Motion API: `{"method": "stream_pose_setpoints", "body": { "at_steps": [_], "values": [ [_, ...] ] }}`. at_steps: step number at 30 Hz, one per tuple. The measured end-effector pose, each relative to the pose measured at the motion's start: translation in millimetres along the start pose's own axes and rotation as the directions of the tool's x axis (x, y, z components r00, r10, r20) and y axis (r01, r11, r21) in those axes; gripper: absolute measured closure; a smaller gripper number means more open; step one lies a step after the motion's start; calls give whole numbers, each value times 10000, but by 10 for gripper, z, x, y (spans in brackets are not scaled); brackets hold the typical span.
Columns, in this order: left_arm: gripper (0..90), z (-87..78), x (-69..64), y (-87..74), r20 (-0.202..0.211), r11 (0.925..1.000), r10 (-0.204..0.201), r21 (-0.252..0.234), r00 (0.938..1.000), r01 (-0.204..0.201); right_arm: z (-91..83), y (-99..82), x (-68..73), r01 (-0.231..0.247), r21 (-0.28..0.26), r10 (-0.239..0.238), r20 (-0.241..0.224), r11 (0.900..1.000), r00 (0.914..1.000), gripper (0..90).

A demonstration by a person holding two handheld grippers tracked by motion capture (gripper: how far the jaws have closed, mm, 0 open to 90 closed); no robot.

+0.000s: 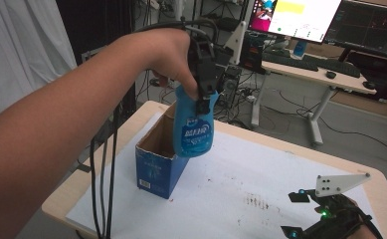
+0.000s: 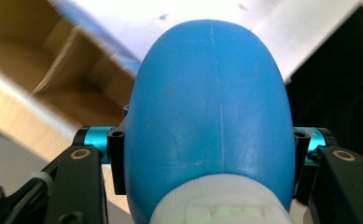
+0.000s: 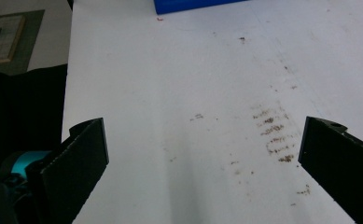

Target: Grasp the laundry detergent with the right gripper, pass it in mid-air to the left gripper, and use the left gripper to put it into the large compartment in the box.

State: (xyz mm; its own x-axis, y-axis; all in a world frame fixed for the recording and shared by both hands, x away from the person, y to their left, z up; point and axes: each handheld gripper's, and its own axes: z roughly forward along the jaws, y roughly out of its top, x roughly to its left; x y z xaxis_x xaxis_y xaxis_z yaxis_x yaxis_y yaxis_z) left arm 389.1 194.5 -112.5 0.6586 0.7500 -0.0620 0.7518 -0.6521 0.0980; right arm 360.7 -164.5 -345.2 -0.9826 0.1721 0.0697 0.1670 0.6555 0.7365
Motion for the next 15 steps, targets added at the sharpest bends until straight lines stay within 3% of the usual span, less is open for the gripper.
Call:
{"method": "stream_pose_setpoints", "body": {
  "at_steps": [2,3,4,6,9,13,15],
  "values": [
    [389,-89,70,-32,-254,9983,-581,-100,9980,579,-8,-3,-5,-22,66,22,-21,10000,10000,8],
    [389,-142,122,-58,-412,9926,-1200,-229,9919,1192,-10,-5,-6,-32,90,32,-14,10000,10000,8],
    [389,-166,149,-70,-485,9884,-1501,-289,9875,1488,-10,-6,-7,-29,127,29,-16,9999,10000,8],
    [389,-212,219,-105,-554,9739,-2248,-440,9728,2225,-7,-4,-8,-10,168,10,-14,9999,10000,8],
    [389,-225,344,-161,-627,9374,-3468,-563,9358,3437,-1,-1,-7,15,168,-15,-15,9999,10000,8],
    [389,-145,456,-196,-1102,9002,-4351,-314,8936,4344,13,2,1,44,264,-44,-13,9996,10000,9],
    [390,-82,510,-216,-1279,8838,-4656,-157,8757,4677,16,2,3,66,267,-65,-20,9996,10000,8]
  ]
}}
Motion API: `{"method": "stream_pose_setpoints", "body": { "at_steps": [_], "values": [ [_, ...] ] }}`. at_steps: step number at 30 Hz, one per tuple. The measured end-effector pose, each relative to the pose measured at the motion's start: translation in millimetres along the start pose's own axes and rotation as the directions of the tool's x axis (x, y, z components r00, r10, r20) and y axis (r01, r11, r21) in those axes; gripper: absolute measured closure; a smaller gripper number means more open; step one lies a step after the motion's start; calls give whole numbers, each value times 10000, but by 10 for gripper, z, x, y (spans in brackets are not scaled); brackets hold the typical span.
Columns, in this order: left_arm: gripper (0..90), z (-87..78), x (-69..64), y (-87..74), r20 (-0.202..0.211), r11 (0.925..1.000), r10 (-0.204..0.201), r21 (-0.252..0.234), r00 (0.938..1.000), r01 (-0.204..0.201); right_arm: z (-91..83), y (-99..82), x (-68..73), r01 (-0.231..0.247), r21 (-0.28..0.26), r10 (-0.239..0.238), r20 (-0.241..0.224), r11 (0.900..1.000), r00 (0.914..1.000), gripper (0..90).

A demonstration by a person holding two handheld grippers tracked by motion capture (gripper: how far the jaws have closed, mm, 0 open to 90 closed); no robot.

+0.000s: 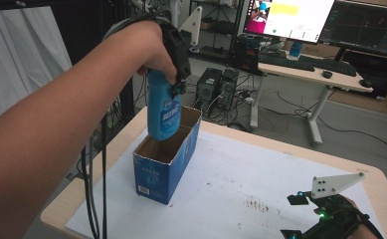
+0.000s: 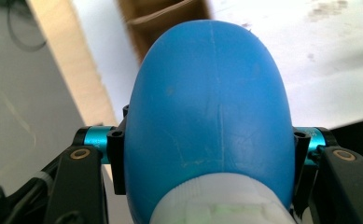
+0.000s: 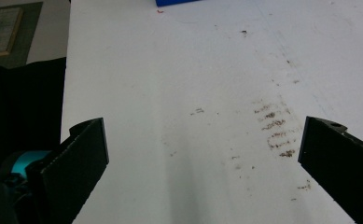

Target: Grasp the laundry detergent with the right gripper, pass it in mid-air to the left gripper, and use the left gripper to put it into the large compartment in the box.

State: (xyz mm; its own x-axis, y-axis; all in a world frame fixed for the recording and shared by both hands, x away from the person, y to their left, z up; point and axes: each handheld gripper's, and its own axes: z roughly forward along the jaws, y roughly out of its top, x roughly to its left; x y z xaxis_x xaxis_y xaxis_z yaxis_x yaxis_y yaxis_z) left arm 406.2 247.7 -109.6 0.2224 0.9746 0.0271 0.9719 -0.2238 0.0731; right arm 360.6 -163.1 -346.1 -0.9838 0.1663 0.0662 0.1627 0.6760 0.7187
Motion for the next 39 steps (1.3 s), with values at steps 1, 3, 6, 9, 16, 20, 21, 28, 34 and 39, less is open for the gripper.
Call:
{"method": "stream_pose_setpoints", "body": {
  "at_steps": [1,3,6,9,16,20,21,28,34,39],
  "values": [
    [389,28,18,3,-33,10000,-59,63,10000,59,-3,0,1,-3,-4,3,15,10000,10000,9],
    [389,108,71,6,-5,9995,-273,167,9996,273,-7,-2,-1,-12,-32,12,31,10000,10000,8],
    [390,205,121,8,180,9989,-416,205,9990,413,-12,-9,-7,-31,-32,31,67,10000,10000,8],
    [389,331,132,19,349,9987,-393,327,9986,381,-10,-12,-11,-60,-4,60,58,10000,10000,8],
    [389,660,90,73,458,9983,-47,578,9989,21,8,-7,-9,-57,7,57,75,10000,10000,9],
    [389,902,87,90,618,9979,216,594,9979,-253,-2,-11,0,-79,-1,79,93,10000,9999,8],
    [389,962,82,91,654,9975,353,587,9972,-392,-4,-14,1,-97,9,97,108,10000,9999,9],
    [389,1260,67,111,572,9881,1288,771,9900,-1330,-1,-38,6,-151,60,150,110,9999,9998,9],
    [389,1544,38,128,572,9558,2730,971,9603,-2775,5,-51,10,-204,88,202,123,9998,9997,9],
    [389,1688,12,134,656,9277,3566,928,9319,-3616,7,-60,6,-222,127,220,134,9997,9997,9]
  ]
}}
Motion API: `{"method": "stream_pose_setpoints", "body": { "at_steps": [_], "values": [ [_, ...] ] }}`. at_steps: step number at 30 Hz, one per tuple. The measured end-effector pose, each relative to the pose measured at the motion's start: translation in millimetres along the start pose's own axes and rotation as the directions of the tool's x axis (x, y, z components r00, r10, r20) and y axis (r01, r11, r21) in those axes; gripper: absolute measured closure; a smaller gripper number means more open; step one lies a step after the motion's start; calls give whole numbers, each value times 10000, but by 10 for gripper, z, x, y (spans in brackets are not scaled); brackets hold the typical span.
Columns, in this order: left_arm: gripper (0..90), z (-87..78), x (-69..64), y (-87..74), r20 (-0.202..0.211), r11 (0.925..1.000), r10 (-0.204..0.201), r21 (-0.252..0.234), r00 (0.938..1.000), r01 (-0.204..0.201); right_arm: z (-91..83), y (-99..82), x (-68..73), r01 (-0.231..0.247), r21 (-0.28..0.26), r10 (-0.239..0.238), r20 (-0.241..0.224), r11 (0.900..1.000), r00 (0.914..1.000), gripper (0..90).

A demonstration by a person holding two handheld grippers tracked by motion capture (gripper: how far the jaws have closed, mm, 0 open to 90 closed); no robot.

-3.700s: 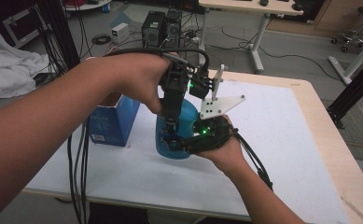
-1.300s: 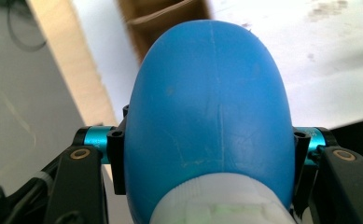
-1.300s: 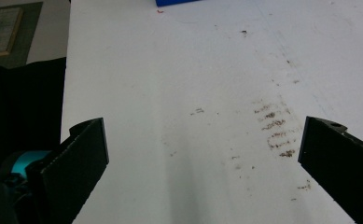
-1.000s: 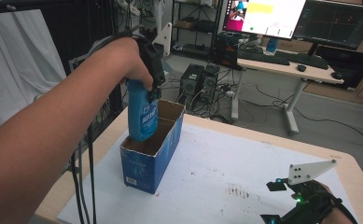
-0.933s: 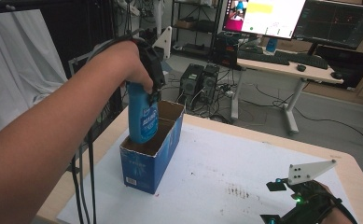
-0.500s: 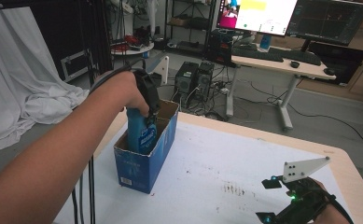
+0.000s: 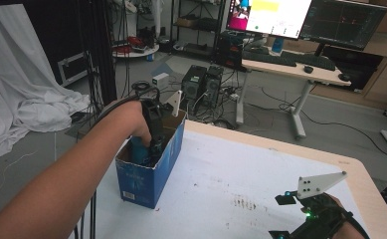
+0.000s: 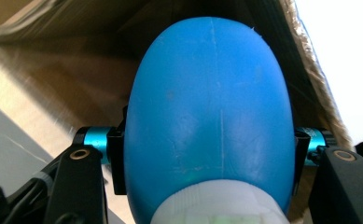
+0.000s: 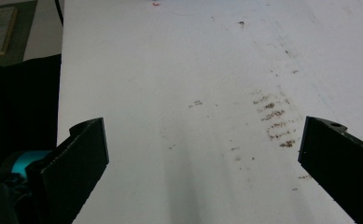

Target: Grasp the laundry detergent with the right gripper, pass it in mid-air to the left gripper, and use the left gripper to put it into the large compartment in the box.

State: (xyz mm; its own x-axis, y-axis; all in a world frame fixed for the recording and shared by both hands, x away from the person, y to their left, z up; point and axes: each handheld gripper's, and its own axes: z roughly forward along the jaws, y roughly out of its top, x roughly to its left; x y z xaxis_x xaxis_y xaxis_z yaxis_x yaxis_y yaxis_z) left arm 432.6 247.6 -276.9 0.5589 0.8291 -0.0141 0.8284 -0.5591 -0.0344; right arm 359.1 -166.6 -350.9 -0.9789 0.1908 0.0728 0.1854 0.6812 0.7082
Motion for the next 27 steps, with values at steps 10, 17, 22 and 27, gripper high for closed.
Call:
{"method": "stream_pose_setpoints", "body": {
  "at_steps": [10,17,22,27],
  "values": [
    [387,173,-4,22,124,9915,1292,126,9915,-1294,32,-23,-5,-60,48,60,-40,10000,10000,9],
    [386,203,24,0,205,9858,1679,-2,9856,-1679,60,-48,-11,-113,95,114,-87,9999,9999,9],
    [381,206,25,10,211,9843,1763,-39,9841,-1763,68,-48,-11,-127,103,128,-91,9999,9999,9],
    [338,180,24,6,262,9851,1718,-167,9848,-1714,71,-50,-10,-157,134,158,-76,9998,9998,9]
  ]
}}
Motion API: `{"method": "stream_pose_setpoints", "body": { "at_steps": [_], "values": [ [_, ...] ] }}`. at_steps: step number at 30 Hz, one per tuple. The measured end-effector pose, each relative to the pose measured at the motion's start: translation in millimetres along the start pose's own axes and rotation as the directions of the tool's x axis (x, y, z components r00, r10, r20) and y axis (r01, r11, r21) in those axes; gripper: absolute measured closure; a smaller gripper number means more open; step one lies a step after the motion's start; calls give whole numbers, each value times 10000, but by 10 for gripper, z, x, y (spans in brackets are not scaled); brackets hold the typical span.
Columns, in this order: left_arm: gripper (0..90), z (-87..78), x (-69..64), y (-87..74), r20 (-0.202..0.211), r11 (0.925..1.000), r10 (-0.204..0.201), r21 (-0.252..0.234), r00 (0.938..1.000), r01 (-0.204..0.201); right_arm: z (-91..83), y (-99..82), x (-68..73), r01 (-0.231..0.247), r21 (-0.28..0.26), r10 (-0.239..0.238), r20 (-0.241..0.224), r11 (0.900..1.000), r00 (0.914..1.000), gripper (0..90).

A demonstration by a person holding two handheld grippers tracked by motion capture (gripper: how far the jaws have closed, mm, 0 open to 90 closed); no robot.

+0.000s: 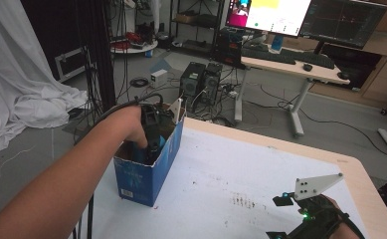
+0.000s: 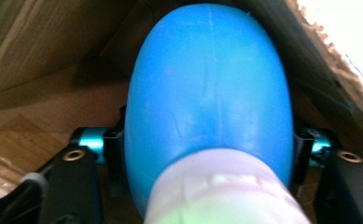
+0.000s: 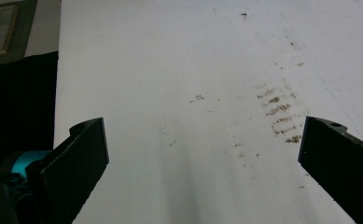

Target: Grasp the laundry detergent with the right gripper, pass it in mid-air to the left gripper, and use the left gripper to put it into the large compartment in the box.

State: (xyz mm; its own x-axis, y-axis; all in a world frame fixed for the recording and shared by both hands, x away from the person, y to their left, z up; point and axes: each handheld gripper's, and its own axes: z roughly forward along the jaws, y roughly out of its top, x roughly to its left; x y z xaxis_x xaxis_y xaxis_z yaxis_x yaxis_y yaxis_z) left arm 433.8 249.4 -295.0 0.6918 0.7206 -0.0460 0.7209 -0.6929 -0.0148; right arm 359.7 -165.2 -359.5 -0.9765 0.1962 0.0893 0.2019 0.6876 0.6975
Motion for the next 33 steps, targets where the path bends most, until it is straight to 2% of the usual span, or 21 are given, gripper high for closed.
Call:
{"method": "stream_pose_setpoints", "body": {
  "at_steps": [7,14,20,23,28,29,33],
  "values": [
    [274,-140,2,-23,26,10000,-55,-61,10000,55,17,1,1,25,6,-25,-13,10000,10000,9],
    [251,-256,-14,-46,30,9997,-92,-236,10000,93,27,7,8,59,9,-59,-24,10000,10000,9],
    [204,-423,-36,-67,-85,9994,-124,-332,9999,122,16,3,1,32,37,-32,-22,10000,10000,9],
    [197,-571,-65,-82,-187,9990,-92,-442,9998,83,3,-1,-12,-29,51,29,8,10000,10000,9],
    [150,-726,-122,-84,-331,9986,95,-510,9994,-112,-25,8,-32,-53,107,53,17,9999,10000,9],
    [149,-806,-161,-73,-392,9980,359,-512,9986,-379,-44,25,-43,-30,145,29,22,9999,10000,9],
    [126,-922,-270,-23,-380,9945,793,-655,9961,-817,-85,72,-66,19,304,-20,29,9995,10000,9]
  ]
}}
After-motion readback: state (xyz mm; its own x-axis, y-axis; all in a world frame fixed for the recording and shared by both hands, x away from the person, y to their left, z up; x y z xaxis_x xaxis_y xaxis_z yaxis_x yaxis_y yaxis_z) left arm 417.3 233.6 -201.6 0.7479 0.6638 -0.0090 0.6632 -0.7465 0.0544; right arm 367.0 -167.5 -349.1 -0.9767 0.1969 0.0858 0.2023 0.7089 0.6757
